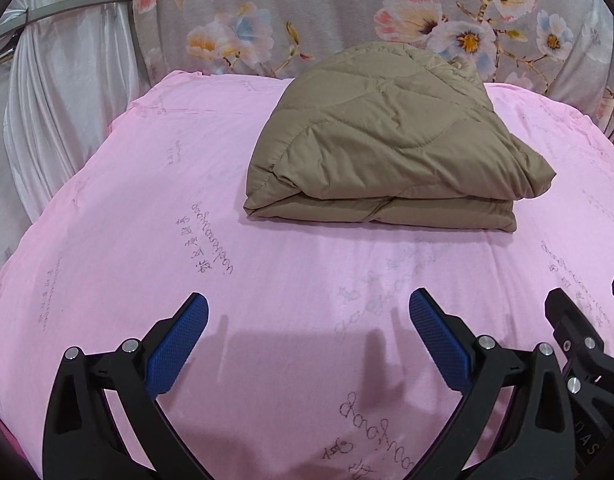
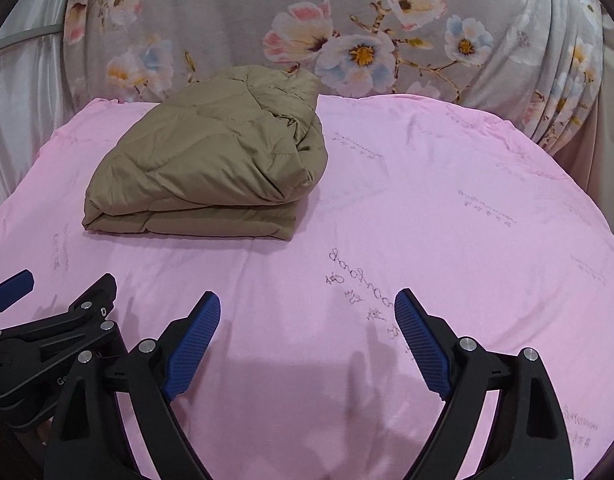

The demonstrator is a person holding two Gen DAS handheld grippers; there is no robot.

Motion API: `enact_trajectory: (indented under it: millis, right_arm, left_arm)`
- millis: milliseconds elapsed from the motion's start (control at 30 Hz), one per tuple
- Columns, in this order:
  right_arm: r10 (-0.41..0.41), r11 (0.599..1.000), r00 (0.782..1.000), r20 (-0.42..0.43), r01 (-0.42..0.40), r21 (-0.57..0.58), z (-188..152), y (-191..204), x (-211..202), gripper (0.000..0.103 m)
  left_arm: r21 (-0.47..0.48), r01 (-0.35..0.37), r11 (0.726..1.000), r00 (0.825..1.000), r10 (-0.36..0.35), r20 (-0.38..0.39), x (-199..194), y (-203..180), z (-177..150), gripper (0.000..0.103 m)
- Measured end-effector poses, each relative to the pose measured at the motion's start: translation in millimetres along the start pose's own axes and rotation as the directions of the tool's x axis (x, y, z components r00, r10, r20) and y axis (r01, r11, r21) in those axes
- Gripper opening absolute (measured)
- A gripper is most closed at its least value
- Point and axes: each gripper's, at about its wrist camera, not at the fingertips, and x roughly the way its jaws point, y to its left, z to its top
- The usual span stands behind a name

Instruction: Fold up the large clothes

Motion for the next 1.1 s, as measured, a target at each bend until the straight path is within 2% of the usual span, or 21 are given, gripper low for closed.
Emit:
enact_trajectory:
  millis: [133, 1100]
  right_arm:
    - [0.006, 1.000, 1.000, -0.011, -0.006, -0.012, 0.5, 1.9, 2.5, 0.087]
    - [-0.011, 1.000, 1.000, -0.020, 0.011, -0.010, 1.9, 4.0, 4.6, 0.087]
  left_arm:
    - [-0.008, -0.006, 1.000, 1.000, 0.006, -0.017, 3.8, 0.5, 0.3, 0.098]
    - [0.002, -0.035, 0.999, 0.999, 0.035, 0.001, -1.0, -1.9, 0.2, 0.098]
